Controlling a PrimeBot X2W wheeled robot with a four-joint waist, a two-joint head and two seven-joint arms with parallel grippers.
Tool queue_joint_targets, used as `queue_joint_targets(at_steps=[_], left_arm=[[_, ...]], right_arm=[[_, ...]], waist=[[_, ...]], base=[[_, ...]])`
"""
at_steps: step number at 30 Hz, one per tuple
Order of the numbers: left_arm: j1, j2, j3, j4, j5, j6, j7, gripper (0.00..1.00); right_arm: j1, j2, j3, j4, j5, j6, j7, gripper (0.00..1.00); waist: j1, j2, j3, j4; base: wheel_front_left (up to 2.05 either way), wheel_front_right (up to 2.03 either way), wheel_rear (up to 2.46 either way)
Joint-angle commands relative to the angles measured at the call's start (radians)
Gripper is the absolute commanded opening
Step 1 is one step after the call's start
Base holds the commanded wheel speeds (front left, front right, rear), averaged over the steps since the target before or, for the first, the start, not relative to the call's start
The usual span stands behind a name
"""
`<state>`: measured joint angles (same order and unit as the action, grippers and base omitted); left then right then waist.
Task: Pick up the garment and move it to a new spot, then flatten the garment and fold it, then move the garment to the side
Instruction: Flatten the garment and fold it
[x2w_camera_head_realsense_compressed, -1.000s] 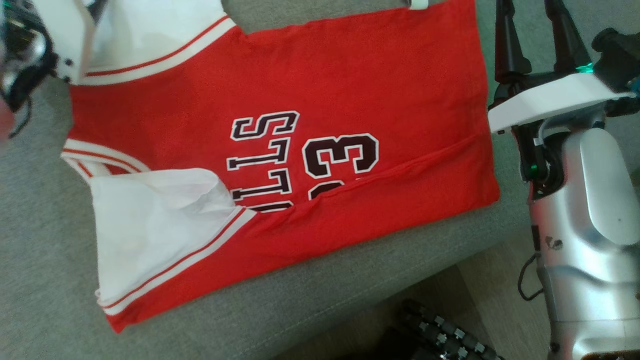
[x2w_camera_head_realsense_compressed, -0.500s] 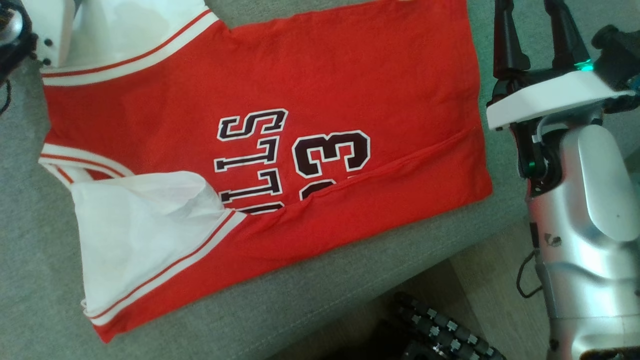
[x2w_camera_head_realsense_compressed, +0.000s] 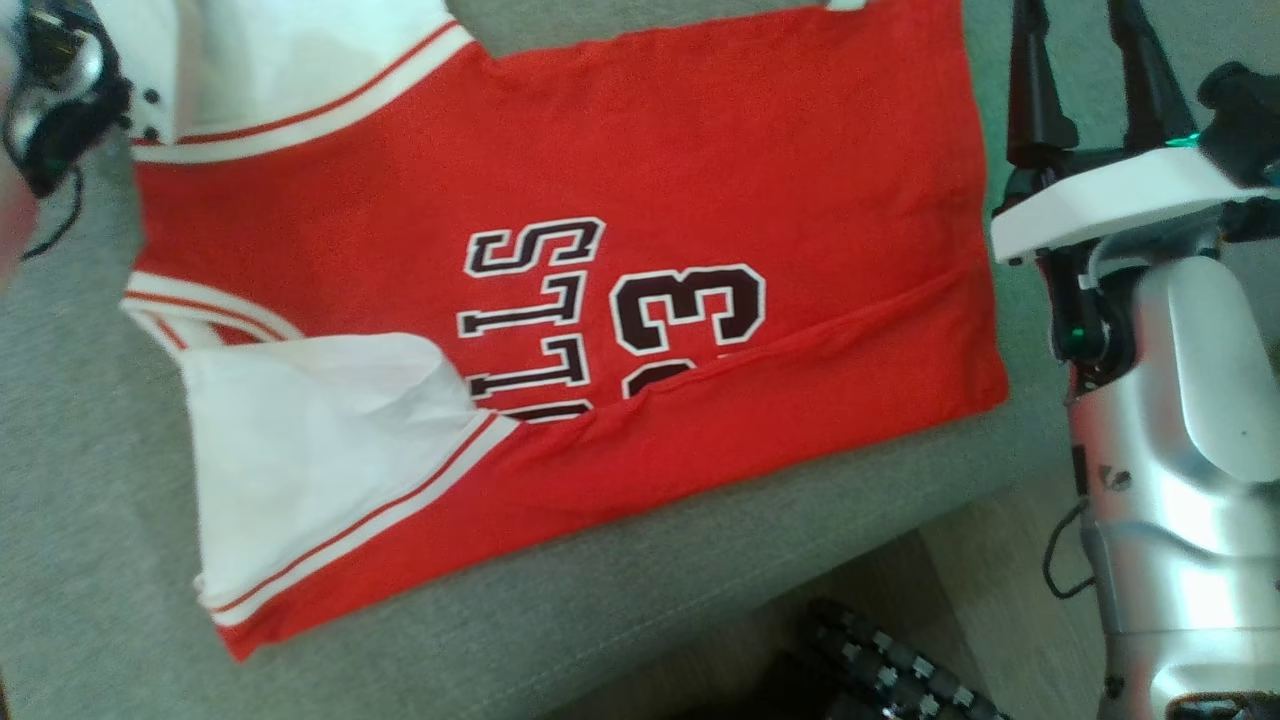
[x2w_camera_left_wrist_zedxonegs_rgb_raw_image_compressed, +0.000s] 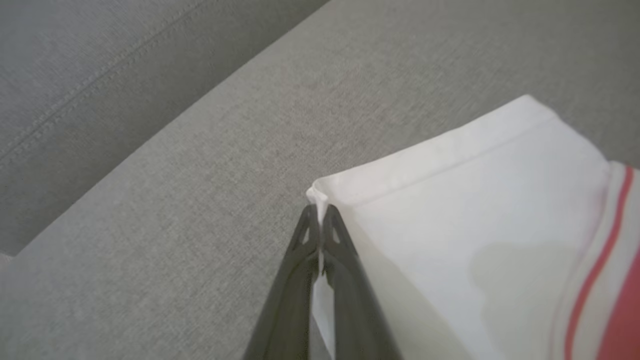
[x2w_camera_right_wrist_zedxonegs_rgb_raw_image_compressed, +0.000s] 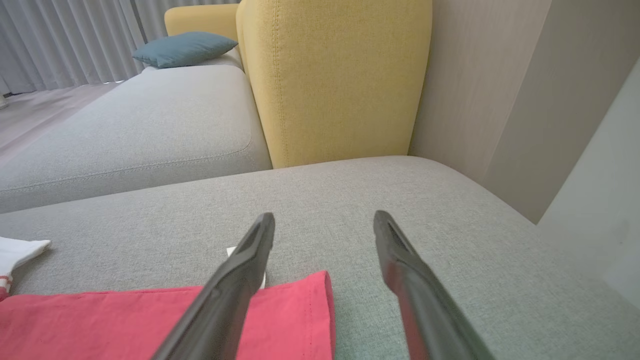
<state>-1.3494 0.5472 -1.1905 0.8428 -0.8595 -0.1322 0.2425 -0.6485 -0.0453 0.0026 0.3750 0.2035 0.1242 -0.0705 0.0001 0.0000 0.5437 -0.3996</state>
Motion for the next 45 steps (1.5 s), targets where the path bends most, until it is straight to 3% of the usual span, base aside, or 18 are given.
queue_joint_targets(at_steps=[1, 7, 14, 25, 40, 41, 42, 43, 44, 45], left_arm=[[-0.024, 0.015, 0.027, -0.012, -0.001, 0.002, -0.020, 0.00], [-0.011, -0.051, 0.044, -0.017, -0.006, 0.002, -0.213, 0.00], [0.037, -0.084, 0.045, -0.057, -0.005, 0.005, -0.329, 0.00], [0.071, -0.098, 0.028, -0.145, -0.001, 0.031, -0.342, 0.00], [0.038, -0.061, 0.026, -0.209, 0.005, 0.053, -0.312, 0.00], [0.038, -0.059, 0.026, -0.209, 0.004, 0.055, -0.311, 0.00], [0.038, -0.059, 0.026, -0.209, 0.004, 0.055, -0.311, 0.00], [0.037, -0.056, 0.027, -0.209, 0.004, 0.056, -0.311, 0.00], [0.037, -0.054, 0.027, -0.208, 0.003, 0.058, -0.311, 0.00], [0.036, -0.052, 0.029, -0.207, 0.002, 0.060, -0.312, 0.00]], right_arm=[[-0.021, -0.005, 0.004, -0.027, -0.010, 0.007, 0.001, 1.00], [-0.041, -0.005, -0.064, 0.023, -0.076, 0.007, 0.054, 1.00], [-0.072, -0.038, -0.098, 0.141, -0.134, 0.007, 0.172, 1.00], [-0.163, -0.133, -0.137, 0.372, -0.218, 0.007, 0.280, 1.00], [-0.297, -0.129, -0.190, 0.575, -0.339, 0.007, 0.293, 1.00], [-0.302, -0.126, -0.193, 0.585, -0.338, 0.007, 0.293, 0.72], [-0.302, -0.126, -0.193, 0.585, -0.338, 0.007, 0.293, 0.72], [-0.308, -0.123, -0.197, 0.593, -0.337, 0.007, 0.291, 0.11], [-0.314, -0.121, -0.202, 0.600, -0.334, 0.007, 0.289, 0.00], [-0.321, -0.120, -0.210, 0.607, -0.331, 0.007, 0.287, 0.00]], waist=[[-0.0001, 0.0000, -0.017, 0.018], [-0.0001, 0.0000, -0.083, 0.116], [-0.0001, 0.0000, -0.139, 0.202], [-0.0001, 0.0000, -0.122, 0.250], [-0.0001, 0.0000, -0.067, 0.253], [-0.0001, 0.0000, -0.066, 0.253], [-0.0001, 0.0000, -0.066, 0.253], [-0.0001, 0.0000, -0.065, 0.252], [-0.0001, 0.0000, -0.064, 0.252], [-0.0001, 0.0000, -0.063, 0.252]], base=[[0.00, 0.00, 0.00], [0.00, 0.00, 0.00], [0.00, 0.00, 0.00], [0.00, 0.00, 0.00], [0.00, 0.00, 0.00], [0.00, 0.00, 0.00], [0.00, 0.00, 0.00], [0.00, 0.00, 0.00], [0.00, 0.00, 0.00], [0.00, 0.00, 0.00]])
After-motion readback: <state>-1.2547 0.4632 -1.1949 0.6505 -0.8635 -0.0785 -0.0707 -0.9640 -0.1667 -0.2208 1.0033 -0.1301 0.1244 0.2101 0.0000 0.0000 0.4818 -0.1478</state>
